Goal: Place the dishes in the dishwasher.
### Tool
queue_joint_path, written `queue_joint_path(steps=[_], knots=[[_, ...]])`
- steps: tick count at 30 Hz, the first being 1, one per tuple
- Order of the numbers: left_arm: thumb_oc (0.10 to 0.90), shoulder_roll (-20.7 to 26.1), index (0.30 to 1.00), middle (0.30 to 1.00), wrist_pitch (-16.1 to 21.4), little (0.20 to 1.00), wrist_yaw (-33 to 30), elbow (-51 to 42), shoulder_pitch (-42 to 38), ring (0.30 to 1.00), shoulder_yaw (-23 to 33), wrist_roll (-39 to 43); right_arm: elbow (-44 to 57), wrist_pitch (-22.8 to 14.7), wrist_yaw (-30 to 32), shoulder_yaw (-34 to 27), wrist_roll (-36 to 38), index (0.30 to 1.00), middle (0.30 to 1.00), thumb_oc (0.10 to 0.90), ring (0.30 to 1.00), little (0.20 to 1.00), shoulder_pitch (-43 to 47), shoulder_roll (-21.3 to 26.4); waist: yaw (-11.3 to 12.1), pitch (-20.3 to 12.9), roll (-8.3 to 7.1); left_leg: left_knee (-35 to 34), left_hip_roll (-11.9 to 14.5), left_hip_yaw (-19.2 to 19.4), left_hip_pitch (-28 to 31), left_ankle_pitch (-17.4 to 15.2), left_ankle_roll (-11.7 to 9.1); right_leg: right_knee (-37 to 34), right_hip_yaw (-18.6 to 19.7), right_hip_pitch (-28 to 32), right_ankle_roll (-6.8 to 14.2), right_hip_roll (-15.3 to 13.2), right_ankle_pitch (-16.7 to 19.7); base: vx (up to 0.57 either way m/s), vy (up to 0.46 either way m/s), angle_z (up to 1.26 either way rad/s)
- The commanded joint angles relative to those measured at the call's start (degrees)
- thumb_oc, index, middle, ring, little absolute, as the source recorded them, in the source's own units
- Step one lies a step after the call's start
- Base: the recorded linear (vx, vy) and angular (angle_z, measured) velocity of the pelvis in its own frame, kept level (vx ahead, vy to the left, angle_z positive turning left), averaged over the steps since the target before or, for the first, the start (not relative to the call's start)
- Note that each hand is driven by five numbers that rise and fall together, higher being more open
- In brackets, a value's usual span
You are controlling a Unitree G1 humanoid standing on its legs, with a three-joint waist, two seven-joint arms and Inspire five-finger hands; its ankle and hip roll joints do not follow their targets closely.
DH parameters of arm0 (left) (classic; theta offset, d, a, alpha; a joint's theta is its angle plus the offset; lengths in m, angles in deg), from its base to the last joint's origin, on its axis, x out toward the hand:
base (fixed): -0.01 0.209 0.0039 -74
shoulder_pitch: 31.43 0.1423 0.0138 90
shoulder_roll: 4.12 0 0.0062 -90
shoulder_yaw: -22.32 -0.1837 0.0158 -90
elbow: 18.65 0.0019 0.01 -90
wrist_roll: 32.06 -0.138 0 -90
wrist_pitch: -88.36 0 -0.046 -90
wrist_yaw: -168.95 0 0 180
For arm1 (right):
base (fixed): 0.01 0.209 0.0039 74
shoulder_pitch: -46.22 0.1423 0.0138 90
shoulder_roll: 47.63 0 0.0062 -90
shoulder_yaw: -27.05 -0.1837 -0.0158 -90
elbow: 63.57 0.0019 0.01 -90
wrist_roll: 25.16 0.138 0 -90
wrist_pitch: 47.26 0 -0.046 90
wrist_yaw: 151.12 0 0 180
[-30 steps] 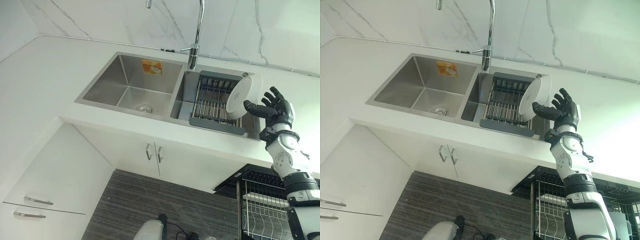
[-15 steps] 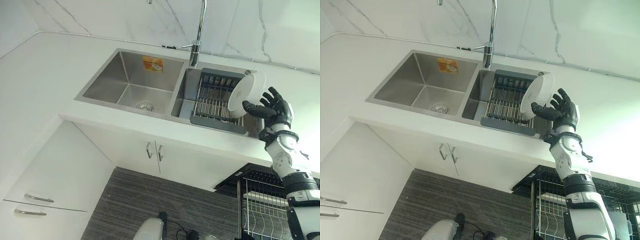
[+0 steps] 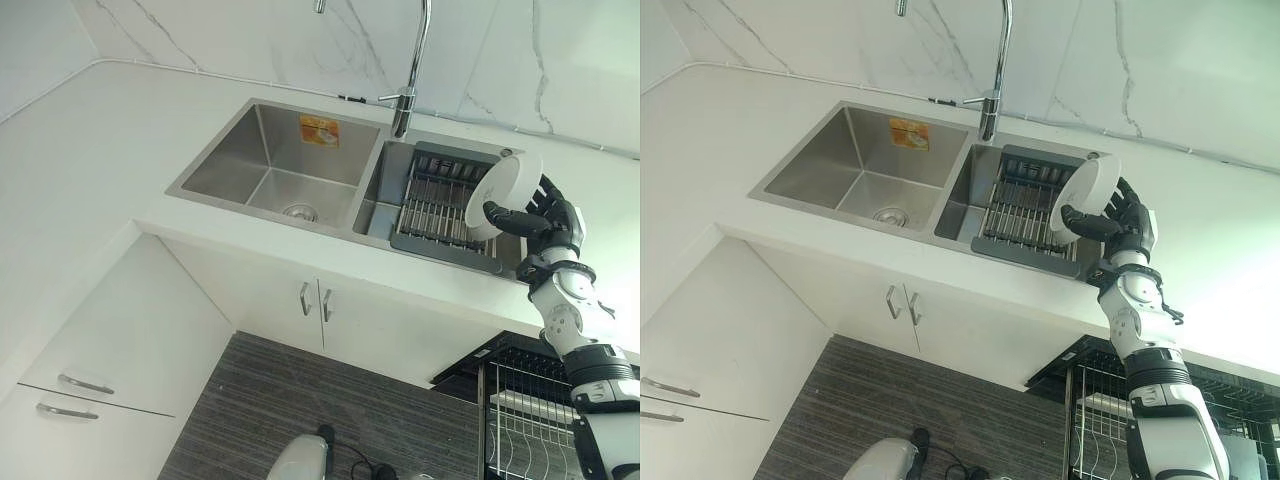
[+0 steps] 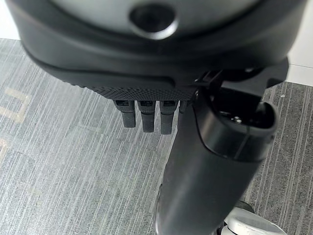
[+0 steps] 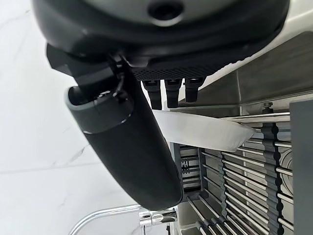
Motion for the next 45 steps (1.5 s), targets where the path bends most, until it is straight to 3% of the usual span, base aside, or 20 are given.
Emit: queue_joint_path(steps=[1, 5, 7, 30, 35, 37, 39, 43, 45], knots=[[0.8, 3.5, 0.9, 0.9, -2.6, 0.9, -2.0, 1.2, 2.7, 0.9, -2.0, -0.1, 0.7, -6.0, 0.3, 0.4, -1.2, 0.9, 0.9, 0.8, 0.9, 0.9, 9.1, 2.4, 0.3, -3.2, -0.05, 1.1, 2.1, 0.4, 1.1, -7.4, -4.0, -2.6, 4.0, 1.1, 5.2, -1.1, -0.6, 0.0, 0.0, 0.0], [0.8, 3.5, 0.9, 0.9, -2.7, 0.9, -2.2, 1.2, 2.6, 0.9, -2.0, 0.1, 0.2, -5.1, 1.3, 0.2, -1.5, 0.9, 0.9, 0.8, 0.9, 0.9, 9.0, 2.3, 0.4, -3.2, -0.04, 1.1, 2.0, 0.2, 1.2, -7.4, -3.9, -2.6, 4.0, 1.2, 5.2, -1.1, -0.6, 0.02, -0.001, 0.0], [0.8, 3.6, 0.9, 0.9, -2.9, 0.9, -2.3, 1.2, 2.6, 0.9, -1.9, 0.0, -0.3, -4.7, 2.1, 0.2, -2.6, 0.3, 0.3, 0.4, 0.3, 0.3, 9.0, 2.4, 0.5, -3.1, -0.04, 1.1, 2.0, 0.0, 1.2, -7.4, -3.9, -2.6, 4.0, 1.3, 5.2, -1.0, -0.6, 0.0, 0.0, 0.0], [0.8, 3.8, 0.9, 0.9, -3.2, 0.9, -2.6, 0.8, 2.2, 0.9, -2.8, -0.7, -3.4, -6.5, -1.0, 1.8, -0.6, 0.3, 0.3, 0.4, 0.3, 0.3, 10.5, 1.1, 1.3, -2.6, 0.46, 1.1, 1.3, -1.3, 1.1, -7.0, -3.7, -2.6, 4.0, 1.6, 5.2, -1.0, -0.4, 0.0, 0.0, 0.0], [0.8, 3.9, 0.9, 0.9, -2.3, 0.9, -2.3, 1.4, 2.6, 0.9, -2.5, -1.1, -0.9, -11.4, -1.6, 1.4, 3.5, 0.3, 0.3, 0.4, 0.3, 0.3, 9.5, -0.3, 0.9, -3.0, 0.38, 1.1, 1.6, -0.7, 1.6, -7.3, -3.6, -2.6, 4.2, 2.0, 5.1, -0.9, -0.8, -0.01, -0.001, 0.0], [0.8, 3.6, 0.9, 0.9, -1.6, 0.9, -2.3, 1.9, 2.5, 0.9, -2.4, -0.7, 2.9, -16.5, 0.0, 0.5, 5.3, 0.3, 0.3, 0.4, 0.3, 0.3, 9.3, -1.8, 0.4, -3.4, 0.33, 1.1, 1.9, -0.1, 1.8, -7.6, -3.5, -2.6, 4.4, 2.0, 5.1, -0.8, -1.1, -0.11, -0.009, -0.02], [0.8, 3.3, 0.9, 0.9, -1.0, 0.9, -2.5, 2.4, 2.3, 0.9, -2.3, -0.2, 7.7, -21.2, 0.9, -0.1, 6.8, 0.3, 0.3, 0.4, 0.3, 0.3, 9.0, -3.3, -0.3, -3.8, 0.2, 1.1, 2.1, 0.7, 2.0, -8.0, -3.4, -2.6, 4.6, 1.9, 5.1, -0.8, -1.2, -0.16, -0.02, -0.04], [0.8, 2.8, 0.9, 0.9, 0.3, 0.9, -2.4, 2.9, 2.6, 0.9, -1.4, 0.3, 15.1, -25.3, -0.2, -0.6, 9.1, 0.3, 0.3, 0.4, 0.3, 0.3, 7.7, -4.9, -1.7, -4.8, -0.24, 1.1, 2.6, 2.3, 2.7, -8.7, -3.2, -2.6, 5.7, 1.5, 5.3, -0.7, -1.2, -0.15, -0.033, -0.09], [0.8, 1.9, 0.9, 0.9, 1.7, 0.9, -2.2, 3.0, 2.7, 0.9, -0.4, 1.3, 21.9, -27.3, -1.7, -1.1, 9.7, 0.3, 0.3, 0.4, 0.3, 0.3, 5.3, -6.1, -3.7, -5.4, -0.62, 1.1, 2.9, 3.5, 3.3, -9.1, -2.9, -2.6, 7.6, 0.6, 5.4, -0.5, -0.8, -0.25, -0.058, -0.35]])
